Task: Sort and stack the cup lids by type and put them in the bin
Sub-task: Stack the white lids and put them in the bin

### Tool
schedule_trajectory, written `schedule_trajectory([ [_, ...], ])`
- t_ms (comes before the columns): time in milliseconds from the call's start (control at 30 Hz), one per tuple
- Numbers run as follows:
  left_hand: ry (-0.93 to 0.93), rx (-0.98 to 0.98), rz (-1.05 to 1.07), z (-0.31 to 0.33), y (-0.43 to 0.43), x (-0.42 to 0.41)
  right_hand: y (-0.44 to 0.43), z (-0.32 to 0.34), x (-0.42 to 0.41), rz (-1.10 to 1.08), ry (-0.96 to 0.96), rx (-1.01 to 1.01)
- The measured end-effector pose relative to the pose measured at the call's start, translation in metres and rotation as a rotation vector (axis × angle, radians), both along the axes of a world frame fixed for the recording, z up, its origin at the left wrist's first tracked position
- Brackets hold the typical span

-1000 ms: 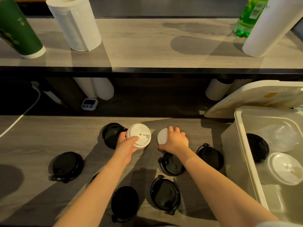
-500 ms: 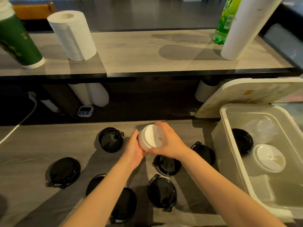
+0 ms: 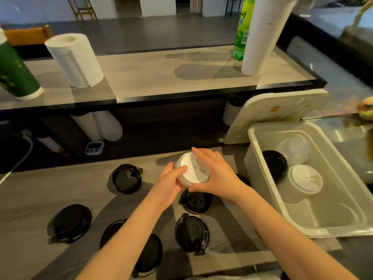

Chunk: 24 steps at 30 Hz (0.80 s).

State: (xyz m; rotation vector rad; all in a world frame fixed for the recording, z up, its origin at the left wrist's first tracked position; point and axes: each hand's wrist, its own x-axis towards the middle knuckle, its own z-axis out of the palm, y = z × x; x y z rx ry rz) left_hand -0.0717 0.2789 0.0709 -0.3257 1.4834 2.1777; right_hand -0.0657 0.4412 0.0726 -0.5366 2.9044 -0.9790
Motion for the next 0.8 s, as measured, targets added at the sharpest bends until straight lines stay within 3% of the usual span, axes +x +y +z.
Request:
schedule_trajectory([
  [200,0.076,-0.014,-0.083,0.026,0.044,-0.003,0.042,0.032,0.017,-0.064,0.044,-0.051],
  [500,0.167,-0.095,-0.382,0.048,0.143,0.009,0.132,0.046,0.055,-0.295,0.059,-0.015],
  [633,0.207,-0.125,-0.489,0.055,0.187,0.006,0.180,0.044,0.070,-0.454,-0.004,-0.155],
  [700,0.369,-0.358,-0.466,0.054,0.206,-0.001,0.205,0.041,0.076,-0.530,-0.043,-0.144],
  [800,0.869,-0.910,-0.552,0.041,0.221,-0.013,0.238,0.035,0.082,-0.605,-0.072,0.102],
])
